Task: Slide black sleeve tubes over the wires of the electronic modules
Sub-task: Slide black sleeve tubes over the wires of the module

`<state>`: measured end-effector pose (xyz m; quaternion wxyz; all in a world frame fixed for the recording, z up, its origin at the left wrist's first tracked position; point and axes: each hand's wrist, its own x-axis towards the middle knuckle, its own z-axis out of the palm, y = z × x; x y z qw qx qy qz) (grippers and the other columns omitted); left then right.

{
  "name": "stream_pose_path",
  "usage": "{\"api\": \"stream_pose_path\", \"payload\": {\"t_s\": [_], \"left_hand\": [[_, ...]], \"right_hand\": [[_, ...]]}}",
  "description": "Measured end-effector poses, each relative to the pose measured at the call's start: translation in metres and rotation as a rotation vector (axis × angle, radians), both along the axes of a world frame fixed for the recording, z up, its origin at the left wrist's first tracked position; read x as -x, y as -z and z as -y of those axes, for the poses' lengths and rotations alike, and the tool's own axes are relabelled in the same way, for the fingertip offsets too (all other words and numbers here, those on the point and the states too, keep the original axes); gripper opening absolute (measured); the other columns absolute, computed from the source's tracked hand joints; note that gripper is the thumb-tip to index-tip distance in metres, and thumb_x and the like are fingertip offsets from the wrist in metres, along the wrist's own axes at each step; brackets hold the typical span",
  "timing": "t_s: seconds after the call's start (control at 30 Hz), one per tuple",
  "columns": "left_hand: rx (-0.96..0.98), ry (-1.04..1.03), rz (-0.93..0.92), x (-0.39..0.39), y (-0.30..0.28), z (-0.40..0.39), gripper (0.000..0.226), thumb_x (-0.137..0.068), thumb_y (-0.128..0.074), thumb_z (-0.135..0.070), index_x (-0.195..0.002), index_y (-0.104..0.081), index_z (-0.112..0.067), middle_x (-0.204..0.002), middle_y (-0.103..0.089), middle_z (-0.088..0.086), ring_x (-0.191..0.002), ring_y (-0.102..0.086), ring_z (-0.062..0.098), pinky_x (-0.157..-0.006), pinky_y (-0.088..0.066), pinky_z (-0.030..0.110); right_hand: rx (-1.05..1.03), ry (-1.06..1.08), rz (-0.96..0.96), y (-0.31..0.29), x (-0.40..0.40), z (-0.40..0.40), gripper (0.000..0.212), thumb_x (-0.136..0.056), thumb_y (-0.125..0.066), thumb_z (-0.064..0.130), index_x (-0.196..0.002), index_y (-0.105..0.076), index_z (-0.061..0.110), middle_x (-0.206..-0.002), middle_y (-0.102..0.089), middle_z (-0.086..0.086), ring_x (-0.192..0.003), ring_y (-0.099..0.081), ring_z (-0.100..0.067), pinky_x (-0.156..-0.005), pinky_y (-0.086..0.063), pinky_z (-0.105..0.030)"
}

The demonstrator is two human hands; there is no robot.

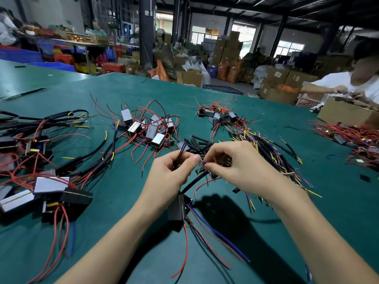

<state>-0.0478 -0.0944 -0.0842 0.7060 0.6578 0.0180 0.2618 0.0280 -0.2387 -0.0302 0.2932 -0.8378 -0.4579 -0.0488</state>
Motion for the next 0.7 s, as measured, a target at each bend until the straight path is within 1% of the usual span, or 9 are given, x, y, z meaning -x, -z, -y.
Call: {"api": "stream_pose_path", "payload": {"t_s": [0.1,0.17,0.23,0.3,0.37,0.43,0.53,0.6,0.7], "left_hand": [[0.021,-0.021,-0.001,-0.0004,0.0006,0.0004,0.021,-0.087,-0.064,-0.018,-0.067,-0.067,-0.021,-0.051,-0.037,-0.01,-0.048,-0.028,0.008,-0.047,-0.023,0.022],[0.004,-0.04,0.008,-0.001,0.0008,0.0007,0.022,-0.089,-0.062,-0.019,-0.068,-0.066,-0.021,-0.051,-0.037,-0.009,-0.047,-0.027,0.008,-0.046,-0.023,0.021],[-0.034,-0.037,0.019,-0.0012,-0.0003,0.0008,0.018,-0.091,-0.059,-0.021,-0.074,-0.065,-0.02,-0.051,-0.038,-0.011,-0.047,-0.028,0.007,-0.045,-0.024,0.019],[-0.028,-0.006,0.044,-0.0017,-0.0018,0.0017,0.011,-0.094,-0.053,-0.023,-0.086,-0.06,-0.019,-0.056,-0.042,-0.012,-0.048,-0.03,0.006,-0.047,-0.027,0.017],[0.021,0.004,0.081,-0.0016,-0.0035,0.0015,0.011,-0.098,-0.043,-0.023,-0.098,-0.054,-0.019,-0.068,-0.049,-0.003,-0.052,-0.035,0.008,-0.05,-0.033,0.017],[-0.012,-0.032,0.131,-0.0002,-0.0046,0.0007,0.016,-0.102,-0.037,-0.017,-0.106,-0.052,-0.02,-0.078,-0.053,0.006,-0.056,-0.04,0.01,-0.056,-0.039,0.016],[-0.076,-0.083,0.179,0.0017,-0.0057,0.0002,0.02,-0.1,-0.04,-0.008,-0.11,-0.055,-0.018,-0.078,-0.058,0.003,-0.057,-0.045,0.01,-0.06,-0.042,0.017],[-0.065,-0.085,0.182,0.0012,-0.0056,-0.0001,0.02,-0.099,-0.042,-0.006,-0.112,-0.054,-0.016,-0.075,-0.062,-0.001,-0.056,-0.047,0.01,-0.061,-0.044,0.017],[-0.009,-0.075,0.171,-0.0001,-0.0059,-0.0007,0.018,-0.098,-0.042,-0.003,-0.107,-0.055,-0.013,-0.072,-0.064,-0.003,-0.056,-0.053,0.009,-0.06,-0.046,0.017]], "right_hand": [[-0.027,-0.022,-0.028,-0.0002,0.0011,-0.0011,0.01,-0.083,-0.071,0.017,-0.076,-0.065,0.021,-0.062,-0.061,0.006,-0.057,-0.051,-0.011,-0.06,-0.044,-0.028],[-0.105,-0.023,-0.086,0.0004,0.001,-0.0023,0.008,-0.084,-0.07,0.016,-0.077,-0.067,0.017,-0.063,-0.063,0.002,-0.055,-0.052,-0.012,-0.056,-0.043,-0.022],[-0.188,-0.009,-0.134,0.0009,0.0008,-0.0031,0.009,-0.085,-0.069,0.016,-0.076,-0.068,0.017,-0.063,-0.063,-0.001,-0.053,-0.051,-0.007,-0.054,-0.041,-0.017],[-0.21,0.006,-0.137,0.0011,0.0002,-0.0028,0.011,-0.085,-0.069,0.015,-0.075,-0.067,0.016,-0.063,-0.062,-0.002,-0.053,-0.05,-0.007,-0.054,-0.04,-0.016],[-0.194,0.018,-0.124,0.0008,-0.0002,-0.0023,0.011,-0.084,-0.07,0.014,-0.073,-0.066,0.016,-0.062,-0.061,-0.003,-0.053,-0.047,-0.007,-0.053,-0.038,-0.015],[-0.181,0.022,-0.122,0.0002,0.0007,-0.0022,0.011,-0.083,-0.07,0.013,-0.073,-0.066,0.016,-0.064,-0.061,-0.005,-0.054,-0.046,-0.007,-0.054,-0.038,-0.016],[-0.167,0.019,-0.119,0.0002,0.0022,-0.0036,0.01,-0.083,-0.071,0.012,-0.074,-0.067,0.015,-0.065,-0.061,-0.003,-0.054,-0.047,-0.006,-0.055,-0.038,-0.014],[-0.183,0.019,-0.123,0.0007,0.0028,-0.0049,0.01,-0.083,-0.071,0.012,-0.074,-0.067,0.014,-0.064,-0.06,0.0,-0.055,-0.046,-0.006,-0.055,-0.038,-0.014],[-0.238,0.028,-0.123,0.0019,0.0037,-0.0063,0.01,-0.082,-0.071,0.011,-0.074,-0.067,0.013,-0.066,-0.055,0.002,-0.057,-0.044,-0.007,-0.057,-0.035,-0.013]]}}
